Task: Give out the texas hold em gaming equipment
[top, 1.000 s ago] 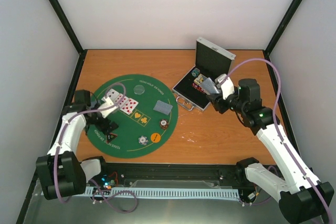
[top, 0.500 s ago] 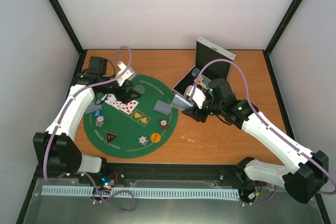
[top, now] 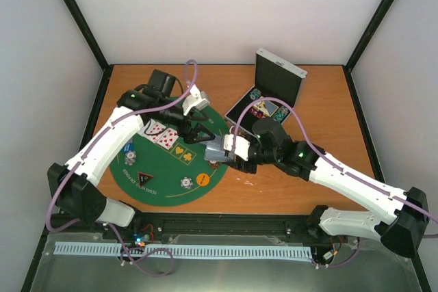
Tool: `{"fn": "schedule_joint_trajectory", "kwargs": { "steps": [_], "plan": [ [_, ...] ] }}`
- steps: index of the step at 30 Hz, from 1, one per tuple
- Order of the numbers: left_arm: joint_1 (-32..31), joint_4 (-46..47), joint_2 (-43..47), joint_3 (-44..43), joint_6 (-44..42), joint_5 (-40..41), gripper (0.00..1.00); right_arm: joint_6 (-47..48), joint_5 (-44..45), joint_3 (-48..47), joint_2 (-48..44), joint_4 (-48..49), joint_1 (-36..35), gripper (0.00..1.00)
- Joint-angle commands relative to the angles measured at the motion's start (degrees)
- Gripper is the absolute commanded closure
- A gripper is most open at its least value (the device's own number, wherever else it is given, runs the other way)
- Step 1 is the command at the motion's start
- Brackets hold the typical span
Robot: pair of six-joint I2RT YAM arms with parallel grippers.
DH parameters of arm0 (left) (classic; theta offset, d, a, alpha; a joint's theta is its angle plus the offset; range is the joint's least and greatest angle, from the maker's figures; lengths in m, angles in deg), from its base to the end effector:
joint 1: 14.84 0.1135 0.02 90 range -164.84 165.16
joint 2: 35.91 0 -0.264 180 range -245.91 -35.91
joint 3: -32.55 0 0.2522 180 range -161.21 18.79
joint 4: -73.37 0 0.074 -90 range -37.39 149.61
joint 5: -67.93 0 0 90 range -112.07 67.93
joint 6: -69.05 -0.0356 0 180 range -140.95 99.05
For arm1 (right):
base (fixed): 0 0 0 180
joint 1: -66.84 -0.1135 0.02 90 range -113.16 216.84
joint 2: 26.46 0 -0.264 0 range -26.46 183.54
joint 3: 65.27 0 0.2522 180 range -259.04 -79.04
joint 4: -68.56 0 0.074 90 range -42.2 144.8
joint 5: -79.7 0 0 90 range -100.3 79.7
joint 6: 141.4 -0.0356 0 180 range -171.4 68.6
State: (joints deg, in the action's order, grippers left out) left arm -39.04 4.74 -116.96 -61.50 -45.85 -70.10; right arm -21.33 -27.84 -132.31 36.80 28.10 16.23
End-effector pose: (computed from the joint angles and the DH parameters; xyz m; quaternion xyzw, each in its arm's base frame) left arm 0.2444 -0.1389 0.3503 0.4720 0.7438 -0.3872 0.2723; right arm 0.1437 0.1919 0.3014 -0.6239 0.6289 0.2131 0.4121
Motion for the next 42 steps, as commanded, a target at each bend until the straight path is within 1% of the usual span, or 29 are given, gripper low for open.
{"fn": "schedule_joint_trajectory", "kwargs": {
  "steps": [1,5,7,12,16,20,24,28,32,35,37,42],
  "plan": [
    [-1.3,1.7,-0.9,2.1,6.1,-7.0,0.00,1.2,3.6,-0.9,0.8,3.8,-1.5,0.47],
    [-2.1,2.4,-0.7,3.5,5.7,-7.9,0.00,0.6,5.2,-2.1,2.1,3.5,-1.9,0.47],
    [-2.2,3.8,-0.5,4.6,7.2,-7.7,0.00,0.4,5.2,-2.3,2.5,4.2,-2.0,0.47],
    [-2.3,7.2,-0.9,8.4,10.1,-2.2,0.02,-0.2,4.9,-2.7,3.2,5.6,-2.5,0.47],
    [-2.3,8.9,-0.8,11.3,11.0,-1.4,0.04,-0.1,5.1,-3.0,3.3,6.0,-2.6,0.47],
    [-2.4,8.4,-0.2,11.6,10.2,-0.2,0.05,0.3,5.4,-2.8,2.8,5.8,-2.6,0.47],
    [-2.3,8.7,1.1,12.2,9.6,3.1,0.09,0.6,6.2,-2.0,1.7,5.7,-2.6,0.47],
    [-2.3,7.5,1.6,12.5,8.6,3.1,0.08,0.6,7.4,-1.7,1.2,4.7,-2.6,0.46],
    [-2.3,5.8,1.6,11.9,7.4,3.7,0.02,0.8,7.4,-1.5,0.7,4.4,-2.6,0.46],
    [-2.3,5.7,1.6,10.3,7.1,1.4,0.00,0.8,6.3,-1.7,0.7,4.8,-2.6,0.46],
    [-2.3,4.5,1.4,8.0,6.4,-0.1,0.00,0.7,5.4,-1.8,0.9,4.8,-2.6,0.46],
    [-2.3,-0.8,1.5,-0.7,2.2,-0.7,0.00,1.6,4.0,-1.0,0.7,4.7,-2.4,0.45]
  ]
}}
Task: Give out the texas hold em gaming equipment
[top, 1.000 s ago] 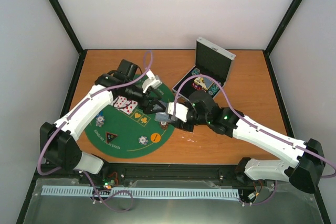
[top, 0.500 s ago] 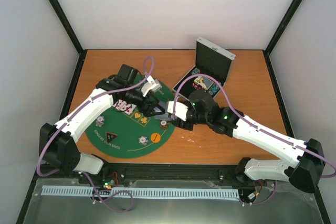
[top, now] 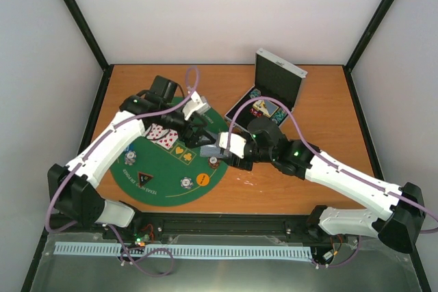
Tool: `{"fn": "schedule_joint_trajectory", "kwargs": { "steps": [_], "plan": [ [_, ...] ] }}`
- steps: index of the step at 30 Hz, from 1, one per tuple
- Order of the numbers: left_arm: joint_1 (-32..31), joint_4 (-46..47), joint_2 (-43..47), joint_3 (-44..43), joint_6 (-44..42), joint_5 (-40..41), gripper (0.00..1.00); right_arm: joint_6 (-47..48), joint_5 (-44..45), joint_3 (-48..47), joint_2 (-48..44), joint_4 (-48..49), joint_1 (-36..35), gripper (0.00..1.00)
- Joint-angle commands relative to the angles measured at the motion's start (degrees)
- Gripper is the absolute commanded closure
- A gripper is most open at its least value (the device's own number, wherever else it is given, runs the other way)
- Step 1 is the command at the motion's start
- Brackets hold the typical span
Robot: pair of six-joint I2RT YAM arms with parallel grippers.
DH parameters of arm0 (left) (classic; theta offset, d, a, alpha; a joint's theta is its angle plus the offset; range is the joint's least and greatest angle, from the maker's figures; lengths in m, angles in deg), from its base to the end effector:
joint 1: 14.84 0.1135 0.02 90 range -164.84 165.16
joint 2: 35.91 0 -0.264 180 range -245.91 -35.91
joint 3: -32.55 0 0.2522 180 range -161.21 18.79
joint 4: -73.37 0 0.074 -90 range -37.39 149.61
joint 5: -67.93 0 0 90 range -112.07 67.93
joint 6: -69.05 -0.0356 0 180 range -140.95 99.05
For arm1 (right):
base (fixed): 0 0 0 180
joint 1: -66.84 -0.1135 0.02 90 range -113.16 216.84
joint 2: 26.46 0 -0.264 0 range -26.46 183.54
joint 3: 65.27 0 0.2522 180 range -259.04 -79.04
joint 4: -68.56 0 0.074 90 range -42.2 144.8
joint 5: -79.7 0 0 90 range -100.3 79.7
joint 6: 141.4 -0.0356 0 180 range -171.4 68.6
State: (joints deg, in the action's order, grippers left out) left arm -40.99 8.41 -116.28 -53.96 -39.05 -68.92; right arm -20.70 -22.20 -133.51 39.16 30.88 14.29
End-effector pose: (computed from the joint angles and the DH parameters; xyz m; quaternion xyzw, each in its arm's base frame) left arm 0.2377 -0.1456 0.3166 0.4318 0.7785 -0.3993 0.2191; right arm 0.1474 0.2046 0.3030 -0.6219 0.6279 0.1773 0.4331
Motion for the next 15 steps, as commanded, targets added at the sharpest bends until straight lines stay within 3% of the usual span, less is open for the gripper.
{"fn": "schedule_joint_trajectory", "kwargs": {
  "steps": [1,8,15],
  "plan": [
    [-0.4,-5.4,1.1,-9.7,-5.4,-1.6,0.00,1.1,-1.8,0.5,-1.6,1.9,-0.3,0.45],
    [-0.4,-10.8,9.1,-14.0,-15.9,3.9,0.00,3.5,-7.1,-0.4,-0.8,0.3,0.5,0.44],
    [-0.4,-16.2,30.3,-1.2,-55.1,7.7,0.00,7.3,-10.5,-3.6,1.2,-3.9,0.4,0.44]
  ]
}}
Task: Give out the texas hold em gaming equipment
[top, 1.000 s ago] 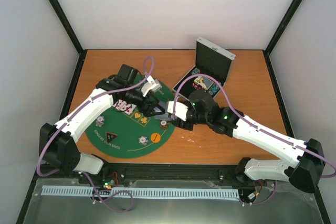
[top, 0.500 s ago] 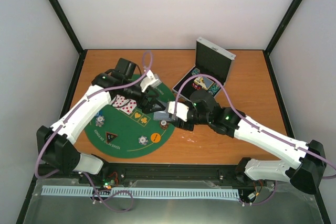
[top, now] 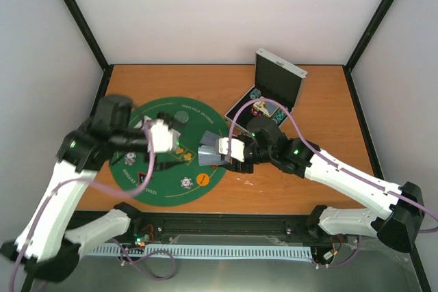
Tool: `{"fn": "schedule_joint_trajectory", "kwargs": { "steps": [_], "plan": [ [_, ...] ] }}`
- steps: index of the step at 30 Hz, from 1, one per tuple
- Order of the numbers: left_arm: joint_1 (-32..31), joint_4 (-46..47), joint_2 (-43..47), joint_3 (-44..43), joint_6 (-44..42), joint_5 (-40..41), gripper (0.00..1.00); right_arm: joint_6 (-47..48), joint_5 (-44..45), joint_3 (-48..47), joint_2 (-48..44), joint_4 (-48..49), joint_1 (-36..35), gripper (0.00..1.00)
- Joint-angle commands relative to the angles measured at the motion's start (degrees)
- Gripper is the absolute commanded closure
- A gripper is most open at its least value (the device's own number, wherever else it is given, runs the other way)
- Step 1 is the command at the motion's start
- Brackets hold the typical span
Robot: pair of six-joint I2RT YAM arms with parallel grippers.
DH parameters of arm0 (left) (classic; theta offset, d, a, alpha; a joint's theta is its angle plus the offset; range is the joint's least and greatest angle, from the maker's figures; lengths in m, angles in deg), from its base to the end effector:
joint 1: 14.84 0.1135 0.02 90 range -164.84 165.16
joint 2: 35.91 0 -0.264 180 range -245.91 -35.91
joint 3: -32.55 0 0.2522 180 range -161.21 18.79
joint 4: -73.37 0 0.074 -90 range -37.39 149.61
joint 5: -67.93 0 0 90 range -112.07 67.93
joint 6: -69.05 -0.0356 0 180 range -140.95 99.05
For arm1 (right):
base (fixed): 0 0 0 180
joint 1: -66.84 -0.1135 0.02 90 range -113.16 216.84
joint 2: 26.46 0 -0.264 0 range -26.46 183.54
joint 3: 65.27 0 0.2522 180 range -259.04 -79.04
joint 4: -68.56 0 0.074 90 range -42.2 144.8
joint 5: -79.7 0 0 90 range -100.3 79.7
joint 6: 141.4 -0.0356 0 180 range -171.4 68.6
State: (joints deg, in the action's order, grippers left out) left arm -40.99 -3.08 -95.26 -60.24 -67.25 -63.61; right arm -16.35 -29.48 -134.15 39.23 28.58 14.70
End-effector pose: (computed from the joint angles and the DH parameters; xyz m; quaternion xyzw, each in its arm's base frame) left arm 0.1417 -0.0959 0.4109 0.6208 0.6082 -0.2550 0.4239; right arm 0.1438 0.2040 0.3037 -0.6620 0.5871 0.2129 0.4145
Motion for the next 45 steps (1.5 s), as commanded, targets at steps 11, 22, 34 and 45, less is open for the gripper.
{"fn": "schedule_joint_trajectory", "kwargs": {
  "steps": [11,22,34,45],
  "plan": [
    [-0.4,16.5,18.7,27.1,-68.0,5.4,0.00,2.7,-7.2,-6.4,5.8,-2.3,-0.6,0.45],
    [-3.7,20.7,12.6,30.8,-69.7,6.7,0.00,3.6,-7.1,-8.0,8.9,-2.1,-0.7,0.45],
    [-10.9,15.7,9.5,29.8,-61.8,19.3,0.28,4.1,-6.1,-6.7,7.8,-1.7,-0.7,0.45],
    [-10.8,16.8,10.5,28.1,-57.2,18.1,0.18,4.3,-5.2,-5.6,6.6,-1.1,-0.7,0.44]
  ]
}}
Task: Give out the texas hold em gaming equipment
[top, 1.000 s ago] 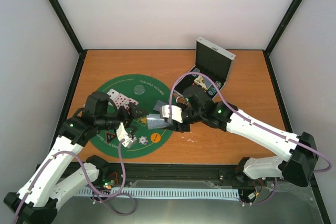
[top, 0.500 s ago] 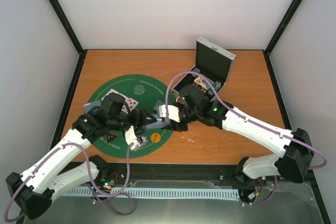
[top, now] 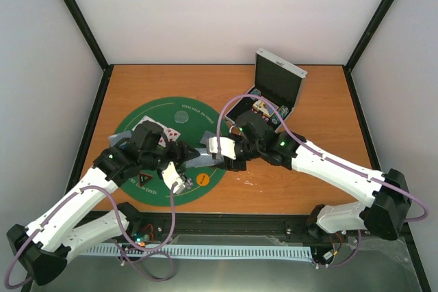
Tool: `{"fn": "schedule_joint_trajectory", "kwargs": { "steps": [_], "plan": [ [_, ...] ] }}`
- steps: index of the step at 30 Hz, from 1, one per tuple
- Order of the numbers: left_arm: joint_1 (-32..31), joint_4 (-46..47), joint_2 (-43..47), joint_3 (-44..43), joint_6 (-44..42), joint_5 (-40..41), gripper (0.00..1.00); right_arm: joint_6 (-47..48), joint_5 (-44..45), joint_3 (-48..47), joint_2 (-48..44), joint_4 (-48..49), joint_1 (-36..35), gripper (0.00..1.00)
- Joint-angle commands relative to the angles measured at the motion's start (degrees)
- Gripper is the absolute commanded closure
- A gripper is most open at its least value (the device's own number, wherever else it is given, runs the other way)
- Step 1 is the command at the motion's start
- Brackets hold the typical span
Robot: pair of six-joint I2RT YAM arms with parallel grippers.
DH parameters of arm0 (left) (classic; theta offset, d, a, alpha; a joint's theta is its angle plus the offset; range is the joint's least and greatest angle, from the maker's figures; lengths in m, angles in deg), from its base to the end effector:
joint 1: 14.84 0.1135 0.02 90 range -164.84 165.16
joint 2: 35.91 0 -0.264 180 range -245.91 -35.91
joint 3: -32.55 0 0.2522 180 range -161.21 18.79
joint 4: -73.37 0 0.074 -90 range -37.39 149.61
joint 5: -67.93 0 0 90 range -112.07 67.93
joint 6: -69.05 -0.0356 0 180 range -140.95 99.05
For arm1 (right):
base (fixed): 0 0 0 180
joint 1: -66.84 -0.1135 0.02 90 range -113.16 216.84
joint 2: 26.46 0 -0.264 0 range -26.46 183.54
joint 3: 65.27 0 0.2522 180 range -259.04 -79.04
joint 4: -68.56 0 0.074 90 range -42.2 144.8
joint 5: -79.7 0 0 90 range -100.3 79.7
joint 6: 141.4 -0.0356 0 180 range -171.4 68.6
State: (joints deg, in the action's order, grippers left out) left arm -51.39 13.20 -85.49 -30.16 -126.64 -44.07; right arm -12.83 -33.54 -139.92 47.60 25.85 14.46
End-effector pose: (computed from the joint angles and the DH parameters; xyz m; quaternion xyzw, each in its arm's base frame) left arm 0.1265 -0.1104 0.2935 0.8869 0.2295 0.0577 0.3967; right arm 0.1591 0.2294 0.2984 -0.6956 0.5695 0.2305 0.3724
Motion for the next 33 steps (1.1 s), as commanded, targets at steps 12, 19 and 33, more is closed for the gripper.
{"fn": "schedule_joint_trajectory", "kwargs": {
  "steps": [12,19,33],
  "plan": [
    [-0.4,-0.3,2.9,-4.6,7.3,-0.3,0.08,0.6,-2.0,1.4,-3.0,1.9,-0.1,0.44],
    [-0.4,-2.1,4.7,-6.0,9.7,-0.8,0.19,0.1,-2.8,1.3,-2.7,2.1,0.5,0.45],
    [-0.4,-1.0,4.5,-4.1,12.0,-5.0,0.54,0.0,-3.1,1.1,-2.8,2.0,0.6,0.45]
  ]
}}
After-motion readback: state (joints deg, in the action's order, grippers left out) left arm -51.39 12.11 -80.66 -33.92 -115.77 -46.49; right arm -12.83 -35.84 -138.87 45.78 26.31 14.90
